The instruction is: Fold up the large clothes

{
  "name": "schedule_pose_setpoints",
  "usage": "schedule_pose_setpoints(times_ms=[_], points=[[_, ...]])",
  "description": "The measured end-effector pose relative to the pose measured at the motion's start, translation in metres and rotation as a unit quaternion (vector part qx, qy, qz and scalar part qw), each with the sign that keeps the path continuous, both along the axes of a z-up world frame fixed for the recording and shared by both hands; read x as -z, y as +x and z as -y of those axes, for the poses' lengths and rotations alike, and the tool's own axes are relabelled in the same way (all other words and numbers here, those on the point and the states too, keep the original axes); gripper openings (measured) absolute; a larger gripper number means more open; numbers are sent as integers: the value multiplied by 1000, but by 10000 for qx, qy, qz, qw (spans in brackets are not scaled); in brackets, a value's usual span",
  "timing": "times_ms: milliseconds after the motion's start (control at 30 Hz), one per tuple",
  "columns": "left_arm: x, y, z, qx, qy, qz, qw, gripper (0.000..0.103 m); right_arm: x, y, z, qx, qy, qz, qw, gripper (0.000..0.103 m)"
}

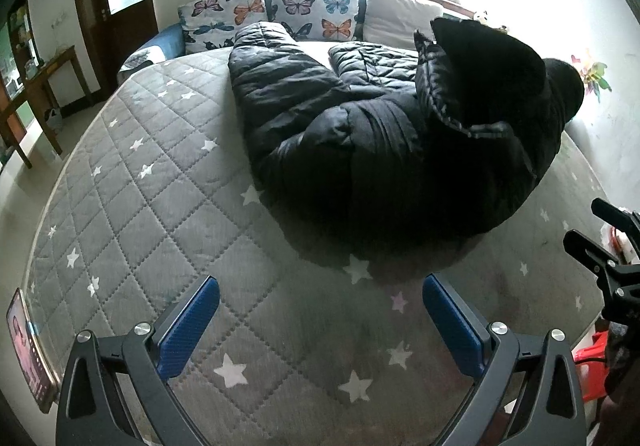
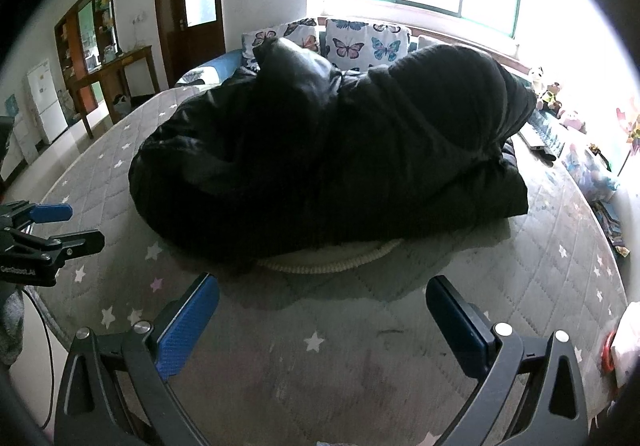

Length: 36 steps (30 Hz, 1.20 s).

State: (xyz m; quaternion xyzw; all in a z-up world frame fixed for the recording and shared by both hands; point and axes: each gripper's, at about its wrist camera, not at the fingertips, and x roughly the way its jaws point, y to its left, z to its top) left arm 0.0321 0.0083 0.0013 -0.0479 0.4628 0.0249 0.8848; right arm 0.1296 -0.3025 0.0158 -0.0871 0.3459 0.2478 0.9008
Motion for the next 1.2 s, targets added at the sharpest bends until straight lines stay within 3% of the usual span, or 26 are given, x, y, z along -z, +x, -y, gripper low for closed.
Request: schedule_pose_setpoints(times_ms=[367,533,700,867,967,1067,1200], points=[[-51,31,-2,284,-113,638,9975,103,-47,30,-22,-275,239,413,9985,103],[-74,61,-2,485,-209,956,9940,103,-52,55,-45,-290,144,386,9987,102],[-74,104,-19,342,-405,781,9955,103,-44,78,-61,-77,-37,216,9997,79],[-48,144,-41,287,-797,431,9955,103,-43,79,-50,-82,86,90,9999,34],[-28,159,-43,443,-1204,181,9916,103,-48,66,-39,-54,44,160,9998,25],[-14,155,-32,843,-1558,62,9842,103,-52,47,-29,-127,-45,280,9995,23],[-3,136,-3,1414,-1654,-65,9760,103,-46,18,-16,-205,-282,358,9987,23]])
